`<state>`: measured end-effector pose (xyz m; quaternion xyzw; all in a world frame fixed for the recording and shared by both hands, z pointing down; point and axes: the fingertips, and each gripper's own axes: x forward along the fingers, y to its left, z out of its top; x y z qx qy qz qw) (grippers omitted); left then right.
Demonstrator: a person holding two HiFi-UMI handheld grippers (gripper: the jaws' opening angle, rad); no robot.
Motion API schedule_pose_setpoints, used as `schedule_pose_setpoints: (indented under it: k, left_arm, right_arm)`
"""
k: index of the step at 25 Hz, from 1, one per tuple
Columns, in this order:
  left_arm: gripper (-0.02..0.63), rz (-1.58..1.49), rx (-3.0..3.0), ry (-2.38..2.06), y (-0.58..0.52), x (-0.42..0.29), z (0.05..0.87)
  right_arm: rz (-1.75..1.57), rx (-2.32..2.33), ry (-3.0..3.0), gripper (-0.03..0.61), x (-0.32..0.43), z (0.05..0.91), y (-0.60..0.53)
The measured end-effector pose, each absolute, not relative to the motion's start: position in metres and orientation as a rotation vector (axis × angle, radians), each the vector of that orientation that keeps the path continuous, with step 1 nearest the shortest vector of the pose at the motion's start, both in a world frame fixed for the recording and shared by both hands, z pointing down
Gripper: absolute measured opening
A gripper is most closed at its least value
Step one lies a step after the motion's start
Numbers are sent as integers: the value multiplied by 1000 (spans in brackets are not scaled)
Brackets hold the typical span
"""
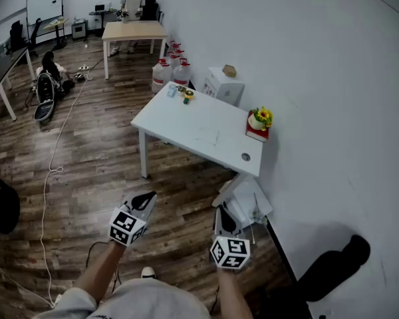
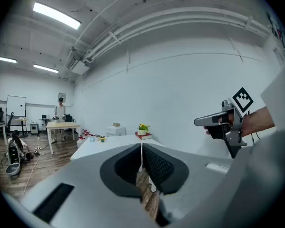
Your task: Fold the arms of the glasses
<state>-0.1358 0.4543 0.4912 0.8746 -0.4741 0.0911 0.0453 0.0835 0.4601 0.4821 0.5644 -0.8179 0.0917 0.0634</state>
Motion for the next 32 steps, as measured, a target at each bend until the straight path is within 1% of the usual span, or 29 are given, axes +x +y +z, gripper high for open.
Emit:
schedule_pose_setpoints:
  k: [7, 9, 10, 11, 13, 14, 16, 17, 20, 26, 32]
  left_arm:
    - [12, 253, 2684, -1355, 470, -134, 501]
    - [36, 267, 2686, -1330, 475, -134, 507]
    - [69, 272, 2683, -1325, 477, -135, 510]
    - [113, 275, 2674, -1324, 477, -138, 513]
    - [212, 274, 2651, -1327, 475, -144, 517]
    - [242, 271, 2639, -1328, 474, -148, 520]
    - [280, 268, 2622, -1324, 476, -156, 525]
    - [296, 267, 2617, -1320, 477, -159, 528]
    - [315, 263, 2616, -1309, 478, -166, 533]
    - [314, 254, 2626, -1251, 471, -165, 541]
    - [314, 246, 2632, -1203, 453, -154, 543]
  right_arm:
    - [310, 1652, -2685, 2, 68, 478, 473]
    - [315, 1656, -2710, 3, 67, 476, 478]
    - [315, 1671, -2694, 5, 68, 478, 479]
    - [314, 1691, -2672, 33, 68, 482, 478]
    - [307, 1731, -2628, 160, 69, 490, 475]
    - [296, 1747, -2611, 205, 68, 492, 474]
    - [284, 1770, -2582, 292, 65, 495, 474]
    - [287, 1778, -2571, 313, 62, 496, 475]
    - [296, 1804, -2547, 324, 56, 503, 478]
    - [350, 1852, -2497, 327, 58, 518, 481]
    - [361, 1911, -2461, 319, 72, 514, 474]
